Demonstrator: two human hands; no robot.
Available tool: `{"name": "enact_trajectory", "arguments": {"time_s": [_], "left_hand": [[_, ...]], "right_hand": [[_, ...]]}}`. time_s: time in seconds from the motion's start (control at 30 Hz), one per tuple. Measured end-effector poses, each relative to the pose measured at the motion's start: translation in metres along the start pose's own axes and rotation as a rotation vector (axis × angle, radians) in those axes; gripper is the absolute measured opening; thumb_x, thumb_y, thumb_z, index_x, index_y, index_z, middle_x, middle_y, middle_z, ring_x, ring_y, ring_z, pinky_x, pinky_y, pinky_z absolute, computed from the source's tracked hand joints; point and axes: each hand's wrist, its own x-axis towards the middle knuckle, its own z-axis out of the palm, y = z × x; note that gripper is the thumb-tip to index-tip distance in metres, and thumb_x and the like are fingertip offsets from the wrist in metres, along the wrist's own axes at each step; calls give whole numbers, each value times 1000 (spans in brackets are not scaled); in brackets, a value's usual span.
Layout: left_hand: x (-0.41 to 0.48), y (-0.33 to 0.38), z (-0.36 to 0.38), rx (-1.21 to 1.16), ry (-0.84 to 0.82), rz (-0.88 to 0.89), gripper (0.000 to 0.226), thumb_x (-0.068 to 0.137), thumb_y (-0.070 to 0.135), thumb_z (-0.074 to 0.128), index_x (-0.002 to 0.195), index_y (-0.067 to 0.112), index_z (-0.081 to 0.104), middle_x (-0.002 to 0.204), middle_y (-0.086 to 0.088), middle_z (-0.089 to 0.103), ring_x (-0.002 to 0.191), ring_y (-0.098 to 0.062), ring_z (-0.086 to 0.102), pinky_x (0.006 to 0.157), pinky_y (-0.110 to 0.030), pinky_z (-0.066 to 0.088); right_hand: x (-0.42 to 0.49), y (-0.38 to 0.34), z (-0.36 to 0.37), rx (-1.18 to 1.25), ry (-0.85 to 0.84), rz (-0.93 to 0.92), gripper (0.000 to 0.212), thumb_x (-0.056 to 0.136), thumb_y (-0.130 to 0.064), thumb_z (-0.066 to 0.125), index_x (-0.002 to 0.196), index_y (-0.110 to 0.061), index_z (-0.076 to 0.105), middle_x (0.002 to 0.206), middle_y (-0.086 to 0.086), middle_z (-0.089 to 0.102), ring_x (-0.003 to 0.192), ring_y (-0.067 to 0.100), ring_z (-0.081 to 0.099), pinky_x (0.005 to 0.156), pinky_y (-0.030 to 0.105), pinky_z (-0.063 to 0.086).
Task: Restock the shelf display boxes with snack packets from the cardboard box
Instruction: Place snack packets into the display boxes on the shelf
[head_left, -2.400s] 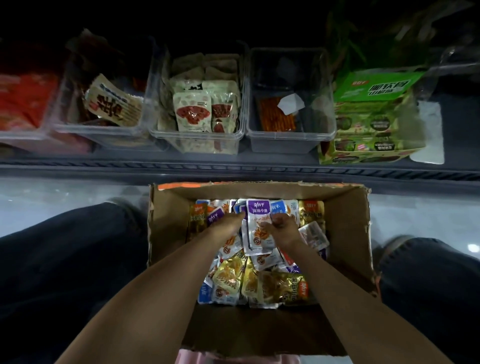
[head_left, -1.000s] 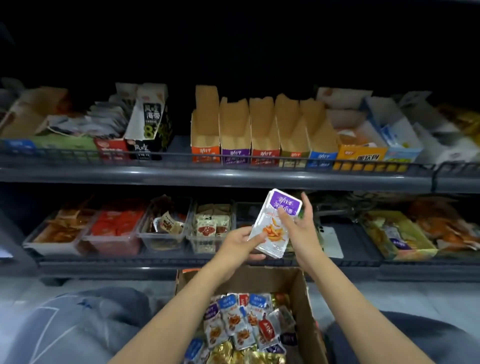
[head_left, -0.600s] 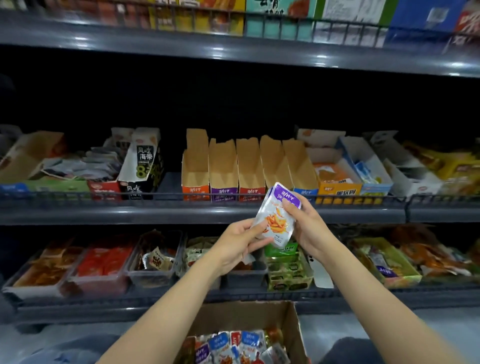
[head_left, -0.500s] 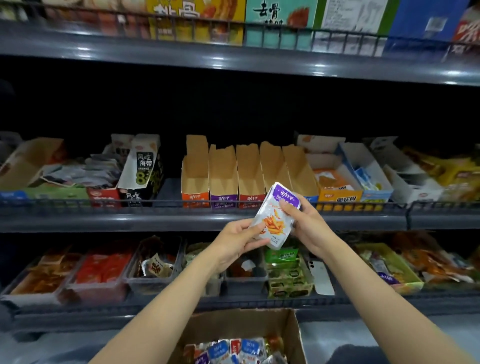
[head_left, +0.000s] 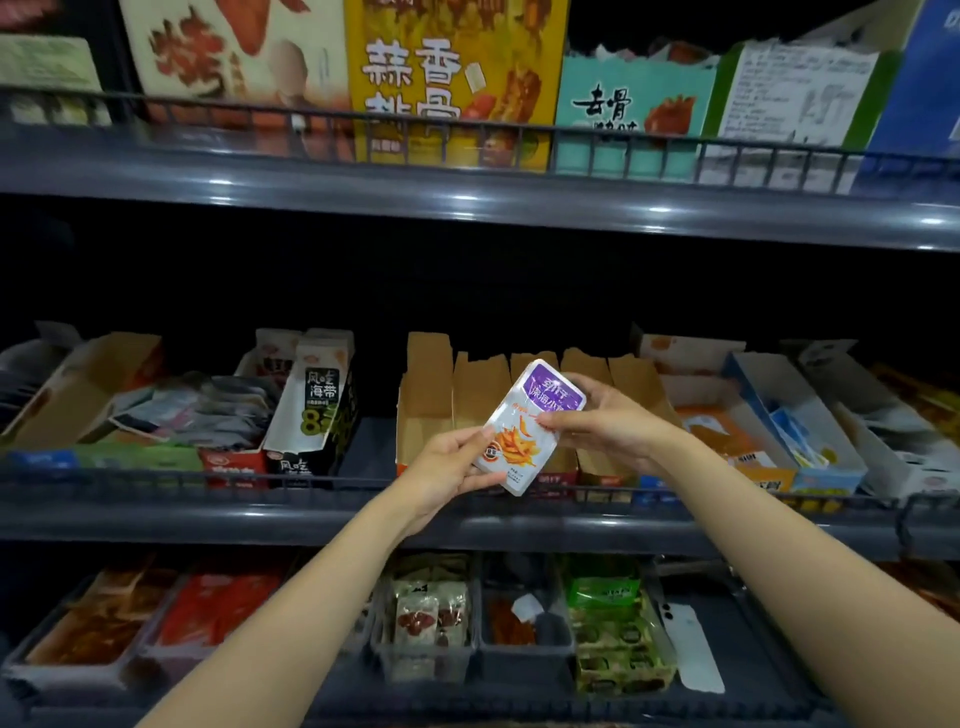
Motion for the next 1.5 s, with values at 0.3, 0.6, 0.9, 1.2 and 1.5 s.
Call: {"name": "enact_trajectory", "arguments": {"time_s": [0.3, 0.6, 0.9, 1.2, 1.5], "left_hand": [[44, 12, -42, 34, 8, 36, 29, 96, 23, 48, 123, 14, 55, 114, -9, 68, 101, -16, 67, 80, -23, 57], [112, 6, -75, 590, 241, 134, 64, 91, 51, 48, 141, 13, 34, 136, -6, 51, 122, -24, 51, 99, -33, 45], [130, -13, -79, 651, 81, 171, 58, 98, 30, 45, 148, 24, 17, 137, 13, 35, 123, 1, 34, 95, -11, 31], [136, -23, -89, 629, 65, 200, 50, 97, 28, 49, 143, 28, 30, 137, 11, 45, 124, -2, 43, 104, -22, 37], [135, -20, -90, 682, 76, 175, 47, 97, 29, 48, 141, 31, 31, 123, 21, 42, 107, 10, 40, 75, 3, 34]], "right_hand": [[67, -15, -1, -78, -46, -18, 58, 79, -13, 72, 132, -14, 47, 113, 7, 67, 103, 17, 66, 84, 29, 56], [135, -30, -11, -238, 86, -160, 65, 79, 0, 71, 136, -16, 45, 119, 3, 60, 97, 12, 60, 68, 12, 54], [189, 2, -1, -479, -48, -206, 68, 79, -9, 74, 139, -19, 44, 121, -4, 59, 109, 8, 56, 77, 10, 49], [210, 30, 2, -939, 37, -270, 67, 83, -37, 69, 142, -36, 35, 140, 1, 46, 140, 24, 20, 116, 39, -2], [205, 27, 4, -1045, 33, -304, 47, 95, -33, 53, 140, -33, 40, 137, 8, 40, 140, 23, 8, 115, 36, -10]]}}
